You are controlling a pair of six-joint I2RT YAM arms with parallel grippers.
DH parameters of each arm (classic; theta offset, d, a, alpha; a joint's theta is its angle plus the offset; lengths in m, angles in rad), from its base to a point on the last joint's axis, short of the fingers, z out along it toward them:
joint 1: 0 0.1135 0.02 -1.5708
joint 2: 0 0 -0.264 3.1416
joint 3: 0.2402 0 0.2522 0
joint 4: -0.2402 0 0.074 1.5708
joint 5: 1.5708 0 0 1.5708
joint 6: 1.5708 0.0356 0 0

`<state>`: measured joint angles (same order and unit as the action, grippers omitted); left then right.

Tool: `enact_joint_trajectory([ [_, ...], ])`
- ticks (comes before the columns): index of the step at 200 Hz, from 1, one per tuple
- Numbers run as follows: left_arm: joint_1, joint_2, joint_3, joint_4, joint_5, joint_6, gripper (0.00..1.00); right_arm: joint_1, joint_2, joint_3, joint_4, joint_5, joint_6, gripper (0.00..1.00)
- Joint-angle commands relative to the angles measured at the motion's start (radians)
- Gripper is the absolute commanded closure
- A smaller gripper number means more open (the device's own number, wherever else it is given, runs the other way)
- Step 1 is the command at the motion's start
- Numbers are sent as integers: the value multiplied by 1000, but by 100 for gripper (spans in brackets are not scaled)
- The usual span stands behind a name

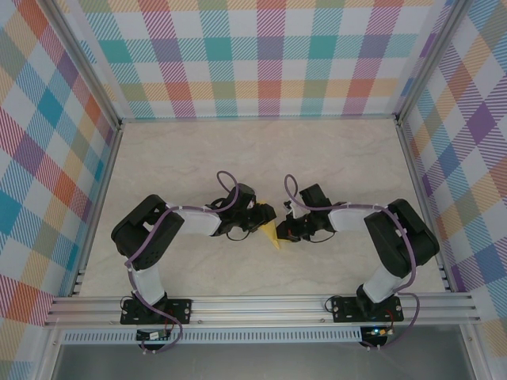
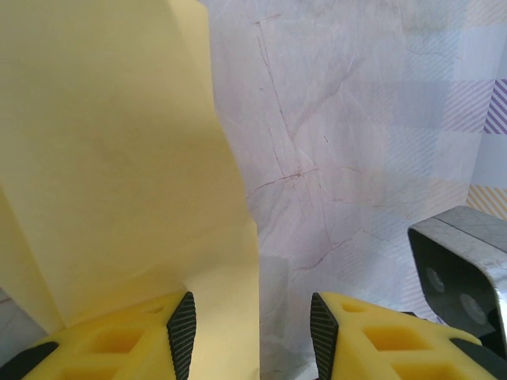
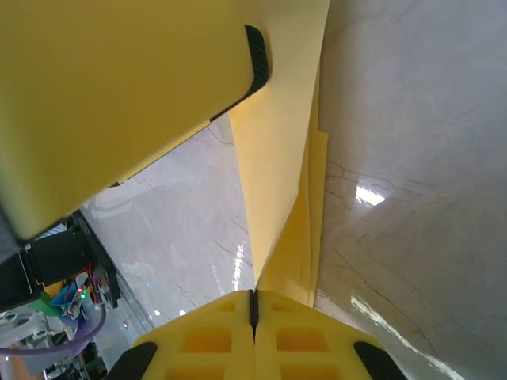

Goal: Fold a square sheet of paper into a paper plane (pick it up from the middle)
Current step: Fold the wing for the fifth time at the center of the table.

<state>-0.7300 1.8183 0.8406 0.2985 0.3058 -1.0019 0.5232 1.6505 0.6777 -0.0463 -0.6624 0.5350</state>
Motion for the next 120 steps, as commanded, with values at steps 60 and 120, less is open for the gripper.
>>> enact_joint_trajectory([
  [60, 8, 4, -23, -102, -16, -4, 55, -3, 90, -35, -47, -116, -113, 93],
  [120, 7, 0, -24, -103, -14, -9, 55, -3, 19, -5, -29, -124, -45, 77],
])
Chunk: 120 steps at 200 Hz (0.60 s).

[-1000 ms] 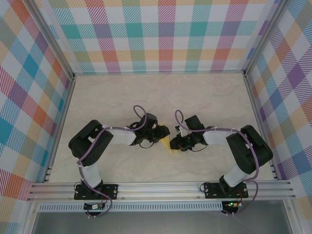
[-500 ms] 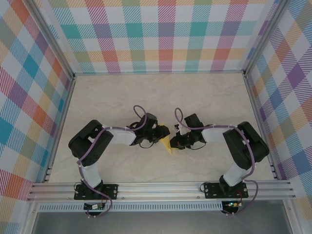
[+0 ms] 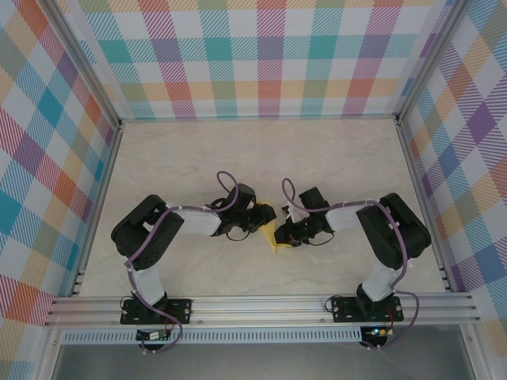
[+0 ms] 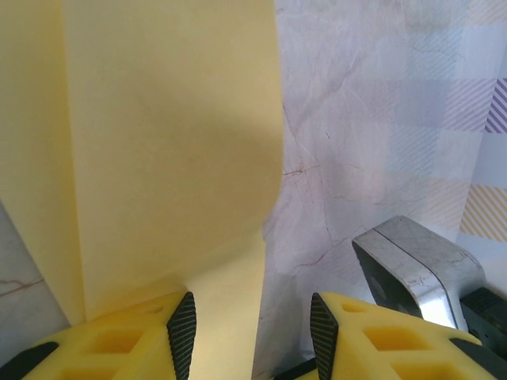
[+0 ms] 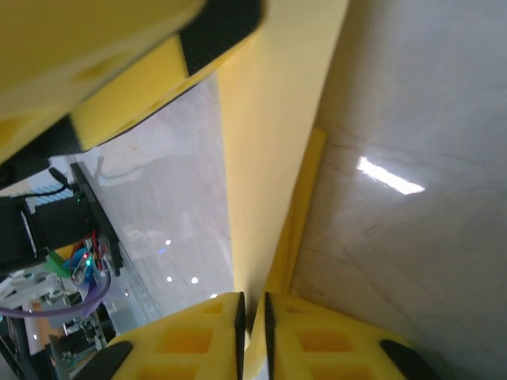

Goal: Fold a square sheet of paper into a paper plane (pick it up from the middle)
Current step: Fold the wing for the fifth time at the center of the table.

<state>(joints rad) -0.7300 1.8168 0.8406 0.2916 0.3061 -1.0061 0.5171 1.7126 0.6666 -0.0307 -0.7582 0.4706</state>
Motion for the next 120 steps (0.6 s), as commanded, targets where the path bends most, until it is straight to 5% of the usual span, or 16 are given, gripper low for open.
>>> enact_joint_trajectory([
  [1, 7, 1, -23, -97, -15, -5, 55, 3, -44, 7, -46, -28, 20, 76],
  [40, 8, -8, -23, -96, -16, -11, 55, 15, -60, 12, -40, 12, 34, 68],
  [120, 8, -21, -38, -82, -24, -35, 55, 69, -78, -19, 8, 91, 111, 75],
])
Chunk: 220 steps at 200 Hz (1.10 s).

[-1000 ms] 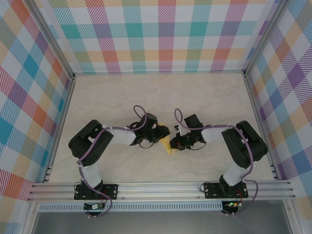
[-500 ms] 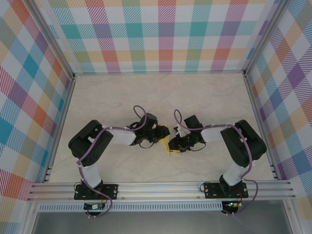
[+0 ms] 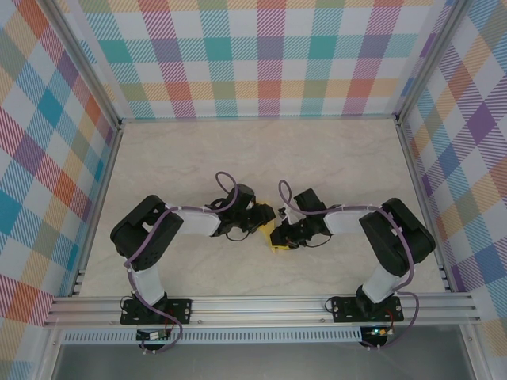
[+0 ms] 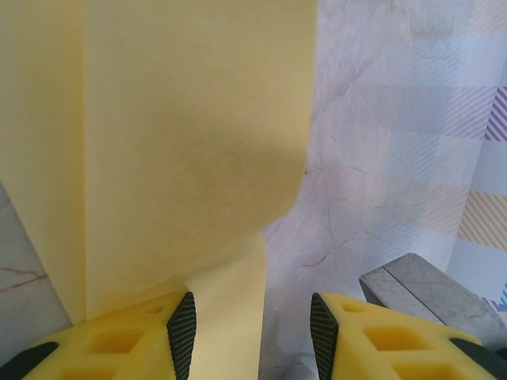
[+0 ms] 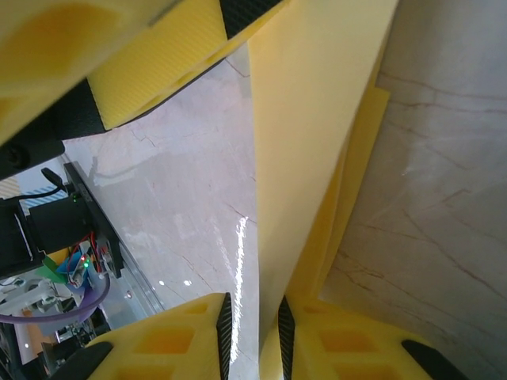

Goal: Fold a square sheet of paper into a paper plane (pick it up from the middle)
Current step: Fold the wing for the fifth time at the center of the table.

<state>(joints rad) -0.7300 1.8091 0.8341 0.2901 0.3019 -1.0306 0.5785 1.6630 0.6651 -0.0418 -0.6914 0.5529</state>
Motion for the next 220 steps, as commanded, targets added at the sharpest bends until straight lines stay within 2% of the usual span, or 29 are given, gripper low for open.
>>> enact_joint_trajectory([
  [1, 7, -13, -32, -80, -20, -11, 55, 9, -28, -18, 19, 26, 28, 75],
  [34, 7, -11, -40, -66, -20, -28, 55, 40, -52, -18, -27, 106, 5, 63],
  [64, 7, -13, -61, -34, -29, -81, 55, 102, -152, -19, -126, 362, -44, 61],
  [96, 6, -23, -70, -24, -36, -112, 55, 177, -288, -63, -127, 544, -93, 54],
  [122, 6, -34, -74, -32, -48, -142, 55, 225, -327, -79, -103, 592, -124, 51],
  [158, -9, -49, -89, -30, -81, -208, 55, 298, -303, -81, -82, 727, -122, 49],
  [220, -25, -68, -92, -48, -126, -237, 55, 335, -212, -55, -30, 703, -150, 49],
])
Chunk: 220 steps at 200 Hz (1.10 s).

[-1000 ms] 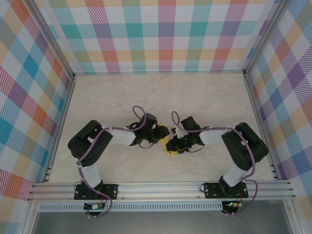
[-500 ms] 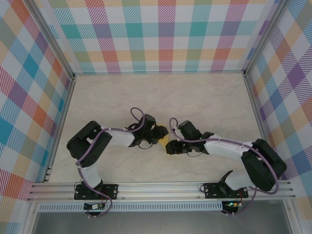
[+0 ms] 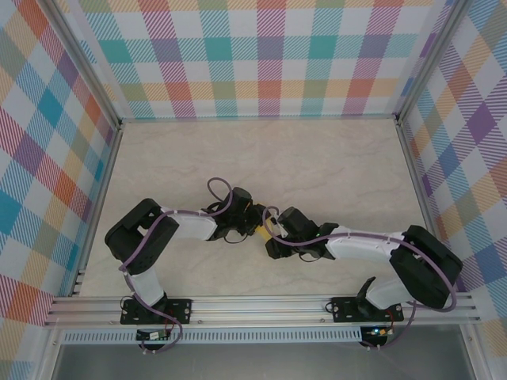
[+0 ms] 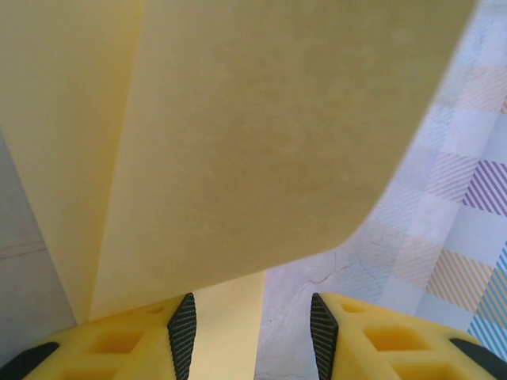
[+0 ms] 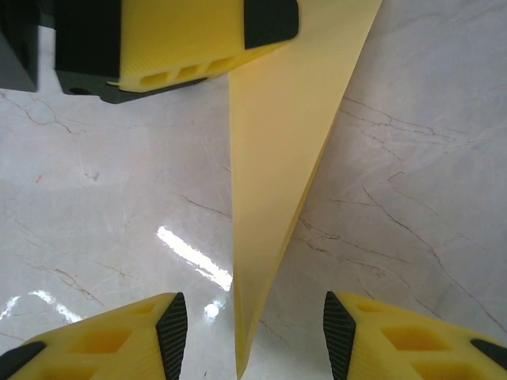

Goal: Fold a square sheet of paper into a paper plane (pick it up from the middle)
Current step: Fold the wing for the fifth time at the center of the table.

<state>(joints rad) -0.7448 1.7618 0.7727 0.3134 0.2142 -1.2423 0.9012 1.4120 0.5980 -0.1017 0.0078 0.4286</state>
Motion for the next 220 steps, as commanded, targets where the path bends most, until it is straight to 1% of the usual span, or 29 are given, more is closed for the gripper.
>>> enact_joint_trajectory([
  [1, -10, -21, -32, -71, -38, -25, 55, 13, 41, 12, 30, 3, -25, 49],
  [34, -9, -27, -38, -72, -42, -26, 55, 19, 74, 17, 37, 11, -29, 52],
  [48, -10, -30, -39, -75, -43, -25, 55, 19, 76, 15, 29, 21, -41, 57],
  [62, -9, -33, -40, -77, -44, -23, 55, 19, 78, 19, -1, 26, -73, 64],
  [73, -9, -33, -40, -79, -44, -24, 55, 21, 80, 20, -23, 41, -100, 68],
  [92, -9, -30, -40, -77, -44, -26, 55, 21, 78, 23, -43, 50, -136, 78],
  [102, -10, -29, -41, -74, -42, -28, 55, 21, 77, 26, -53, 45, -147, 81],
  [113, -10, -29, -40, -72, -42, -30, 54, 21, 76, 29, -54, 43, -155, 81],
  [128, -9, -29, -40, -71, -43, -29, 54, 21, 72, 37, -62, 28, -159, 78],
  [154, -10, -32, -43, -71, -44, -28, 54, 19, 11, 15, -68, 4, -115, 61],
  [167, -10, -34, -47, -70, -47, -28, 55, 14, -48, -16, -54, -12, -80, 57],
  [174, -10, -35, -51, -66, -47, -29, 55, -1, -78, -26, -47, -29, -54, 57],
  [184, -10, -36, -56, -62, -49, -29, 54, -41, -118, -46, -15, -110, -22, 56],
  [197, -10, -39, -62, -58, -48, -29, 55, -106, -150, -58, 29, -198, 47, 51],
  [213, -10, -44, -68, -55, -48, -26, 54, -186, -139, -56, 88, -337, 116, 51],
  [220, -10, -46, -71, -54, -50, -26, 54, -214, -116, -42, 91, -374, 145, 55],
])
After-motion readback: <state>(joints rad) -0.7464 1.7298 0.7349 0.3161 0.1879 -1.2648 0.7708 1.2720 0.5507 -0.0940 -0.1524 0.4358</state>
